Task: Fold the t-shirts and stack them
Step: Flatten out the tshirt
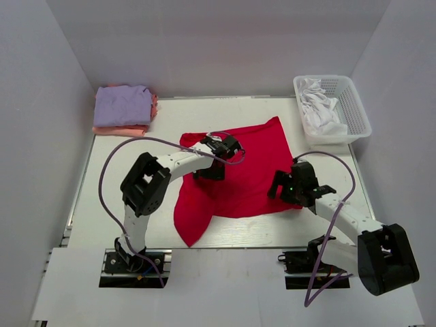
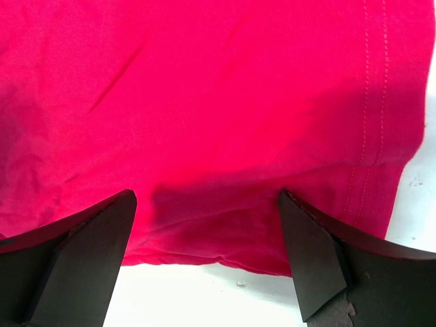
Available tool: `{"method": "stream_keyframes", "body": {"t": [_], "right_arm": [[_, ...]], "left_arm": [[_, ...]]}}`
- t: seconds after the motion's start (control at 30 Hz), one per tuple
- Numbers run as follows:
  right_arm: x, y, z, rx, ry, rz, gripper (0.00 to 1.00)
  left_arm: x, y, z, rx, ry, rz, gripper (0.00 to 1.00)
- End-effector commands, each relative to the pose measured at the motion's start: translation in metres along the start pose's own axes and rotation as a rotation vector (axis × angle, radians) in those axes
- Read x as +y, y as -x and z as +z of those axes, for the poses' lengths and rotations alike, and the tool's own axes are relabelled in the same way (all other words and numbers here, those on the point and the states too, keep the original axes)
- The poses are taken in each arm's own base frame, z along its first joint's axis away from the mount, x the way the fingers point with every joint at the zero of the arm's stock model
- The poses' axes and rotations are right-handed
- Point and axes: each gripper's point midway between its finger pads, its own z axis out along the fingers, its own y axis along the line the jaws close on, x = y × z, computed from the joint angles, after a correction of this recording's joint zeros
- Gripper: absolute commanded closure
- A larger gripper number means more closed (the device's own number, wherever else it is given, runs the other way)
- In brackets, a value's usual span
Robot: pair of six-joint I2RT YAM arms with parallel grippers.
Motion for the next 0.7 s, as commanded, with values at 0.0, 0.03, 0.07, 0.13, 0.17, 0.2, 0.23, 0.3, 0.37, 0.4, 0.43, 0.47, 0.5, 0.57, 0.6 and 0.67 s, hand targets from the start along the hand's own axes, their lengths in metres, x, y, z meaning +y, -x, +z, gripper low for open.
{"method": "stream_keyframes", "body": {"t": [0.0,0.03,0.07,0.13,0.17,0.2,0.23,0.3,0.37,0.4,0.43,0.47,0.5,0.57,0.6,0.67], "right_arm": [[0.005,0.004,0.001,0.002,0.023,-0.015,0.1],[0.005,0.004,0.001,0.001,0.021,-0.016,0.1],[0.005,0.003,0.002,0.0,0.023,-0.012,0.1],[0.003,0.001,0.003,0.002,0.021,-0.009,0.1],[0.003,0.0,0.003,0.006,0.018,-0.006,0.1],[0.003,0.0,0.003,0.006,0.018,-0.002,0.1],[0.002,-0.003,0.003,0.014,0.016,-0.001,0.1],[0.002,-0.004,0.002,0.016,0.017,-0.005,0.1],[0.001,-0.004,0.002,0.014,0.017,-0.018,0.1],[0.0,-0.004,0.002,0.017,0.012,-0.013,0.1],[0.0,-0.006,0.002,0.021,0.01,-0.014,0.1],[0.0,-0.006,0.001,0.022,0.009,-0.011,0.1],[0.0,-0.006,0.001,0.023,0.01,-0.01,0.1],[-0.001,-0.007,0.0,0.02,0.012,-0.011,0.1],[-0.003,-0.009,0.0,0.03,0.004,-0.006,0.1],[-0.003,-0.009,-0.001,0.023,0.003,-0.01,0.1]], "left_arm": [[0.0,0.021,-0.009,-0.06,-0.006,-0.031,0.26],[0.002,0.02,-0.004,-0.043,-0.005,-0.036,0.32],[0.0,0.017,-0.001,-0.03,-0.008,-0.032,0.37],[-0.007,0.023,0.001,-0.048,-0.024,-0.044,0.4],[-0.008,0.02,0.004,-0.035,-0.024,-0.027,0.4],[-0.01,0.024,0.002,-0.044,-0.033,-0.033,0.4],[-0.011,0.022,0.005,-0.037,-0.026,-0.028,0.4],[-0.011,0.034,0.001,-0.076,-0.018,-0.041,0.44],[-0.01,0.04,-0.001,-0.093,-0.016,-0.034,0.66],[-0.014,0.043,-0.001,-0.098,-0.02,-0.037,0.86],[-0.011,0.045,-0.003,-0.102,-0.009,-0.036,1.0],[-0.012,0.048,-0.005,-0.108,-0.015,-0.04,1.0],[-0.01,0.05,-0.007,-0.116,-0.001,-0.039,1.0],[0.001,0.051,-0.005,-0.118,0.039,-0.037,1.0],[0.003,0.056,-0.01,-0.136,0.042,-0.055,1.0],[0.02,0.054,-0.015,-0.144,0.068,-0.06,1.0]]}}
